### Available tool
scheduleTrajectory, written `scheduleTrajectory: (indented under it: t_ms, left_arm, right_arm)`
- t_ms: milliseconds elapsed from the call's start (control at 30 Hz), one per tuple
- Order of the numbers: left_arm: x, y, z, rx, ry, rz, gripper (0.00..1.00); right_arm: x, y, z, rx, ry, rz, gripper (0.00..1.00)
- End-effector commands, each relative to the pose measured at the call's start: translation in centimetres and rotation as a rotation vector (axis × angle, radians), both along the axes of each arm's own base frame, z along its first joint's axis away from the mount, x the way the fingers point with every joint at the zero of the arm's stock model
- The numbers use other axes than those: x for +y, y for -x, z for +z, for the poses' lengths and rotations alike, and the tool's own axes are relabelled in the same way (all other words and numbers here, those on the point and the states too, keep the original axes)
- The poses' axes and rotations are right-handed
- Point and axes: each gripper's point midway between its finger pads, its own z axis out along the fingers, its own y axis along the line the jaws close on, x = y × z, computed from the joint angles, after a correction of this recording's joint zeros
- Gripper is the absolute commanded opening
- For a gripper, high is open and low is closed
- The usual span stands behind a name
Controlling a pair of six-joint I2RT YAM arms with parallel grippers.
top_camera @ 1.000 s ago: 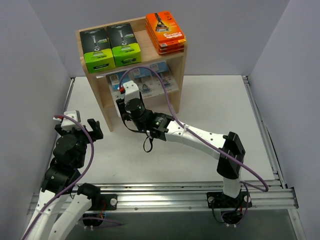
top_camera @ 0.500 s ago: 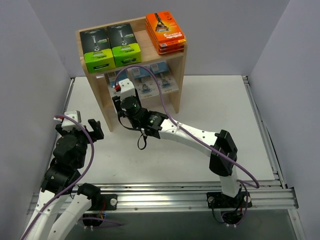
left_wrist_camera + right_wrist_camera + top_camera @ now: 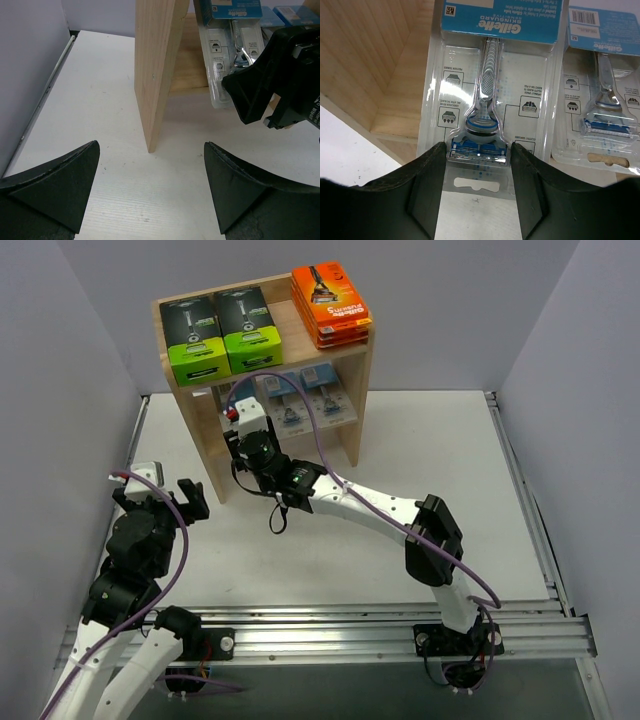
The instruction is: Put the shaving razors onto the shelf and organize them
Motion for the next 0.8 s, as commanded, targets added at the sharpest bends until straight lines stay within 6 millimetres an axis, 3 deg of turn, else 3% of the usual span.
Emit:
scheduleTrajectory:
  t_ms: [0, 767]
  left_arm:
    - [-0.4, -0.1, 1.2, -0.051, 0.005, -0.023, 0.94]
    - [-1.0, -0.1, 1.2, -0.048, 0.002, -0.048, 0.94]
  right_arm:
    - [-0.1, -1.0, 4.1, -0.082, -0.091, -0.042, 0.0]
    - [-0.6, -3.7, 3.6, -0.096, -0.081, -0.074, 0.0]
